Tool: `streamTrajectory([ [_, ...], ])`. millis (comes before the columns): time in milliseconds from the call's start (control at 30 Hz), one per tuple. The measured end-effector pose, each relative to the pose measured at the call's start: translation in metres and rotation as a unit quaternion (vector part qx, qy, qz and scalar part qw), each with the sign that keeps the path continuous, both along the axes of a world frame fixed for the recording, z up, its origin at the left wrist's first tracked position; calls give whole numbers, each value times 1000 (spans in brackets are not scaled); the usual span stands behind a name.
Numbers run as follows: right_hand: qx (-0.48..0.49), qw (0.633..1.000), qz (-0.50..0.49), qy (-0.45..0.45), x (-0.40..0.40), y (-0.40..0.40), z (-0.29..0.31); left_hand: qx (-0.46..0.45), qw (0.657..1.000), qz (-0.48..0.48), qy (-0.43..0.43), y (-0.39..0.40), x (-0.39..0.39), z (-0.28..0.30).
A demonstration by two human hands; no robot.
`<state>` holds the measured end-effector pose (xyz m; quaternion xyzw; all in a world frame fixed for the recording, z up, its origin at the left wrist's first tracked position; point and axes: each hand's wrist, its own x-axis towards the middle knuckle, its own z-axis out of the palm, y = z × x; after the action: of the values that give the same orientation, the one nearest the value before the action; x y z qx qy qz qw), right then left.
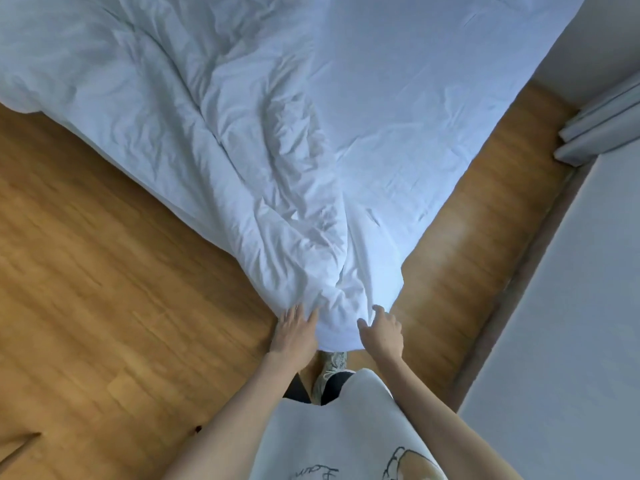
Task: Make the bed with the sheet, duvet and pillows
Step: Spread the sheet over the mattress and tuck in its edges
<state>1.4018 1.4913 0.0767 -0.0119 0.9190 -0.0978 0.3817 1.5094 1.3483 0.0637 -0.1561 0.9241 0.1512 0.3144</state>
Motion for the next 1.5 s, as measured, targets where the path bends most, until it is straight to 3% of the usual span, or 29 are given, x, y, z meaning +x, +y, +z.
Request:
streamTrajectory([
  [200, -3, 1000, -15, -21, -2, 25, 9, -6, 999, -30, -8, -7, -1, 2],
  [367, -27, 998, -55, -10, -38, 66, 12, -5, 997, -74, -30, 24, -45, 2],
  [667, -70, 997, -12, -4, -170, 207, 2, 1, 999, -32, -28, 171, -190, 0],
  [967, -25, 997, 65, -30, -298, 349, 17, 86, 995, 25, -41, 320, -296, 26],
  [1233, -22, 992, 105, -66, -403, 361, 5, 85, 994, 34, -51, 316, -393, 15],
  [1367, -23, 992, 109, -56, -483, 350, 7, 100, 993, 25, -63, 286, -490, -1],
  [1500, -18, 996, 82, -25, -567, 337, 23, 85, 996, 8, -3, 252, -599, 12],
])
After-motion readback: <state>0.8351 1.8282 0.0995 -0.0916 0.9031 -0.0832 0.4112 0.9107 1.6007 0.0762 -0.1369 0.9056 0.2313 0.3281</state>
